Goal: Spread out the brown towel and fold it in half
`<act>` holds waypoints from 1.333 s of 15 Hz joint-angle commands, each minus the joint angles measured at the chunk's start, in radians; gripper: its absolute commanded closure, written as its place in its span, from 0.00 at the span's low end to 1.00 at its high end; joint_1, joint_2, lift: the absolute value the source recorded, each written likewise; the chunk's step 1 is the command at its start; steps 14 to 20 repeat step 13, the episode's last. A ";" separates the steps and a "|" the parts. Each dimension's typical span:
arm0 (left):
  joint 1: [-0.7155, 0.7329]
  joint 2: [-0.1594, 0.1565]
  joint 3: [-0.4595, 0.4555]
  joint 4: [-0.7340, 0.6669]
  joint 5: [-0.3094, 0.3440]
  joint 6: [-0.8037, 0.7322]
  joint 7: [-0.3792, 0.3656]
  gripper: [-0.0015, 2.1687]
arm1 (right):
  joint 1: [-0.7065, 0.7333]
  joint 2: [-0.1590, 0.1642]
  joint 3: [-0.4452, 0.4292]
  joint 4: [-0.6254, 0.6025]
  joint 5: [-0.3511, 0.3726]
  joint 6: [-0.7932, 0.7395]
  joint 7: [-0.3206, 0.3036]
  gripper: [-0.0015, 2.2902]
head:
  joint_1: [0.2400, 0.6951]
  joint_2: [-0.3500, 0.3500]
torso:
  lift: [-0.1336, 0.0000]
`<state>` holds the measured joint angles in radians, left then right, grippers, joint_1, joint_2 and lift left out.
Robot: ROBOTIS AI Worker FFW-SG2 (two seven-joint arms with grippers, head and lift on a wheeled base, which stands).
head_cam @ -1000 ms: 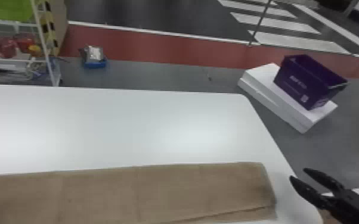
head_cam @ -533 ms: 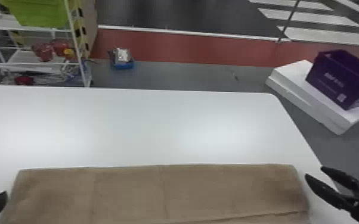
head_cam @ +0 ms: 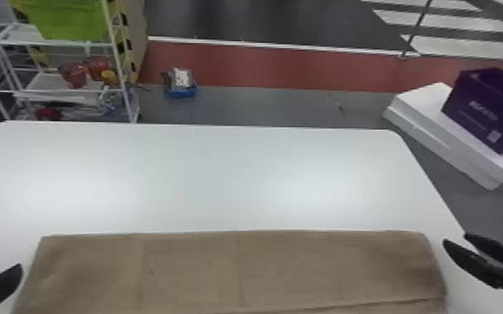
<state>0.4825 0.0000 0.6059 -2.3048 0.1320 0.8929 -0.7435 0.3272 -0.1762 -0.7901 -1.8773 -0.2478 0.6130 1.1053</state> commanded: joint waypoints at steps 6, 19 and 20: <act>0.002 -0.003 0.025 0.001 0.028 0.021 0.000 0.04 | -0.053 0.072 -0.035 -0.103 0.064 0.236 0.010 0.08 | 1.00 0.33 | 0.08; 0.002 -0.003 0.034 -0.011 0.029 0.076 -0.014 0.04 | -0.054 0.116 -0.054 -0.152 0.097 0.301 0.025 0.09 | 1.00 0.37 | 0.08; 0.002 -0.003 0.034 -0.011 0.029 0.076 -0.014 0.04 | -0.054 0.116 -0.054 -0.152 0.097 0.301 0.025 0.09 | 1.00 0.37 | 0.08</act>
